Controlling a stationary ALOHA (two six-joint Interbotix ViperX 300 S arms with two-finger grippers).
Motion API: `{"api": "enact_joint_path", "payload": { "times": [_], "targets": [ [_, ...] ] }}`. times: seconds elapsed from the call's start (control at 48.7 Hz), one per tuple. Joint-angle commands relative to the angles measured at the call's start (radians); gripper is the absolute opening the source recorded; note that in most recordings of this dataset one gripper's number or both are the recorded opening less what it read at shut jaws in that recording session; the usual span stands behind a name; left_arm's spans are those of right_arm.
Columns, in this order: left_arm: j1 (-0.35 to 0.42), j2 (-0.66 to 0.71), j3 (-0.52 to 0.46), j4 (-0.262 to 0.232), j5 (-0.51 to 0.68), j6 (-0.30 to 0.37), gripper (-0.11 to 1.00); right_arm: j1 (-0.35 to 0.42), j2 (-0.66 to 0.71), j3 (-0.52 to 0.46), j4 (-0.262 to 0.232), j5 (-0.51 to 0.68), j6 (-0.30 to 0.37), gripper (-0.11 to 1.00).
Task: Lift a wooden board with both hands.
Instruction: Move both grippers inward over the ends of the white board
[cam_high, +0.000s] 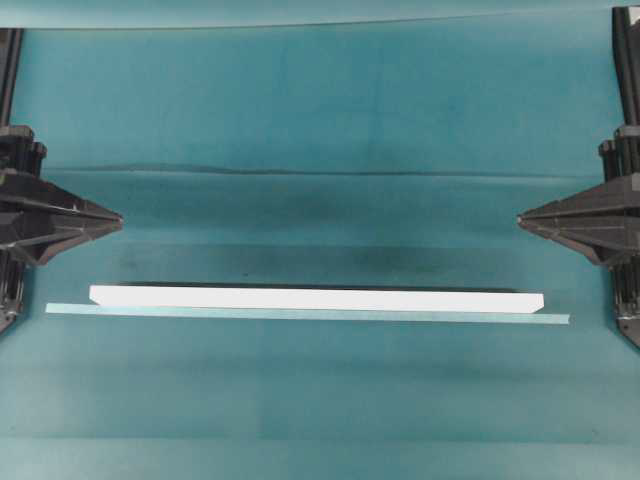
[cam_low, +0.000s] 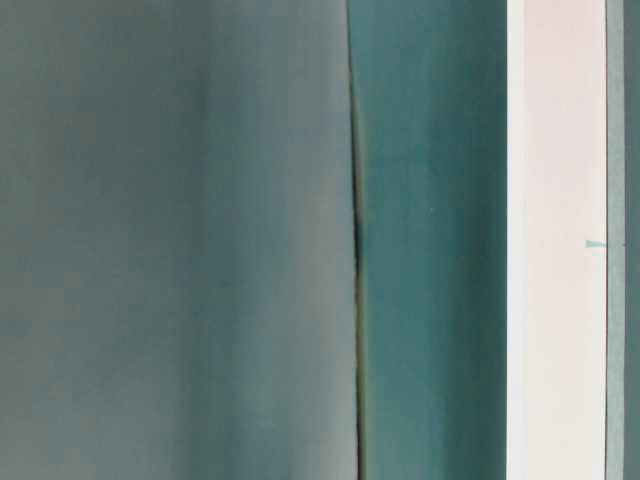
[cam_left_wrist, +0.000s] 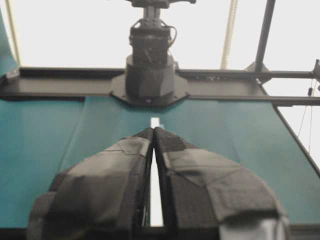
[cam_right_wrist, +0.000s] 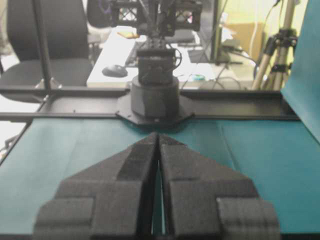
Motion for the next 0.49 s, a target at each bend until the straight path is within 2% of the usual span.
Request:
{"api": "enact_joint_path", "payload": {
  "times": [0.0,0.062,0.123,0.288,0.473],
  "targets": [
    [-0.008,0.012,-0.043,0.014,0.02,-0.028,0.14,-0.003,0.017,-0.015,0.005,-0.003,0.015,0.1],
    [-0.008,0.02,-0.066,0.014,0.054,-0.04,0.08,-0.005,0.031,-0.048,0.054,0.06,0.028,0.09],
    [-0.008,0.032,-0.092,0.014,0.104,-0.049,0.0,-0.009,0.052,-0.086,0.08,0.161,0.046,0.01],
    [-0.008,0.092,-0.19,0.014,0.328,-0.058,-0.02,-0.014,0.13,-0.195,0.081,0.445,0.083,0.0],
    [-0.008,0.218,-0.313,0.014,0.522,-0.06,-0.02,-0.014,0.264,-0.302,0.081,0.669,0.133,0.0]
  ]
}}
